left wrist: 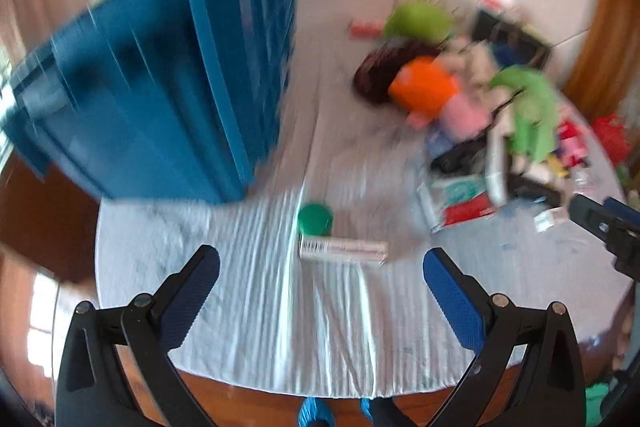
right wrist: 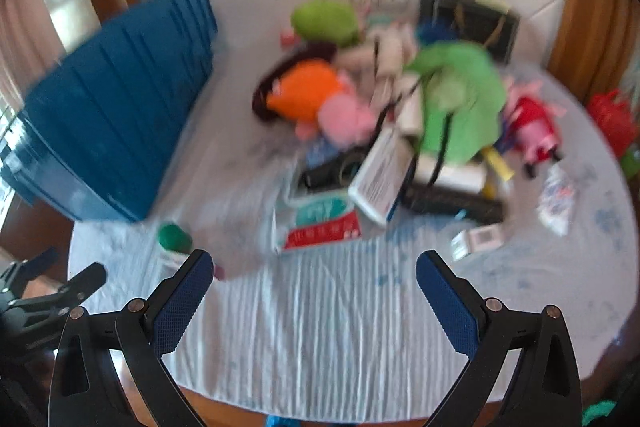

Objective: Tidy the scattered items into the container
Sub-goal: 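Move both tools toward the green jar and boxes beside the crate, then grasp the white-pink slim box with the left tool while the right tool grasps the red-teal medicine box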

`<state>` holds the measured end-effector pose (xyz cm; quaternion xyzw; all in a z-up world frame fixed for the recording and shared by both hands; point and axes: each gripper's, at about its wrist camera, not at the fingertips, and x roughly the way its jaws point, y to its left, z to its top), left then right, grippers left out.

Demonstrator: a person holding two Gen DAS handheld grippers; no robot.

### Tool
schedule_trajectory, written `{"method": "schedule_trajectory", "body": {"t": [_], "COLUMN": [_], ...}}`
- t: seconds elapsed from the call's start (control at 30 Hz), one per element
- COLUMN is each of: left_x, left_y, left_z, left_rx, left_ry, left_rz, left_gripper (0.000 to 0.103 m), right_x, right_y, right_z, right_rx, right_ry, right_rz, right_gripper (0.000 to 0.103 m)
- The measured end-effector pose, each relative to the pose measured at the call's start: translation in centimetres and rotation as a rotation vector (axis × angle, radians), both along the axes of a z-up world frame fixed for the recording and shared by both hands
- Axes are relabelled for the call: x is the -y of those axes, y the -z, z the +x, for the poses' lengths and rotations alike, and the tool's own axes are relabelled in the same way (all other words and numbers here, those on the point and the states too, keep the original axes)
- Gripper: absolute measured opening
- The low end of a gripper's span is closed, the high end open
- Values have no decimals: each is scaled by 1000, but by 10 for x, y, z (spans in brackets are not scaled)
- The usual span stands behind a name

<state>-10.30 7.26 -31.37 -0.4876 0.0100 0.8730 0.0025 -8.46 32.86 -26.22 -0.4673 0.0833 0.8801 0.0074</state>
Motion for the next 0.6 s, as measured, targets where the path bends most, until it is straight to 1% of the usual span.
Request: {"method": "schedule_trajectory", "body": {"t": [0.07,0.13,0.2,0.27,0.33,0.4,0.43,0.47,0.5,0.53,0.57,0.6], "left_x": [-8,-12,-17,-21,-24,-27,-27,-29,-29,-29,-30,-30], "left_y": [30,54,74,88,101,110,114,118,122,125,128,130], "left_z": [-11,-22,-31,-36,-40,-43,-45,-47,-49,-50,-50,-49], "left_rx": [53,84,103,125,150,165,171,180,192,200,208,213], "left_ry": [-43,-78,-121,-143,-177,-203,-212,-220,-228,-235,-241,-236], "left_rz": [-18,-6,2,11,21,37,39,36,38,37,29,13], "left_gripper": [103,103,103,103,103,103,103,103,103,103,103,103], "right_x": [-9,-14,-14,-13,-11,-9,-8,-8,-8,-9,-11,-13], "right_y": [31,57,73,85,92,98,99,100,102,104,108,110], "right_z": [-17,-33,-44,-56,-63,-70,-73,-77,-80,-83,-85,-86], "right_rx": [62,103,127,139,146,157,159,165,172,185,204,215], "right_ry": [-34,-71,-111,-145,-163,-190,-198,-205,-211,-213,-213,-212], "right_rz": [-28,-40,-39,-33,-33,-22,-9,-1,3,10,16,13], "right_gripper": [103,103,103,103,103,100,90,72,63,48,40,38]}}
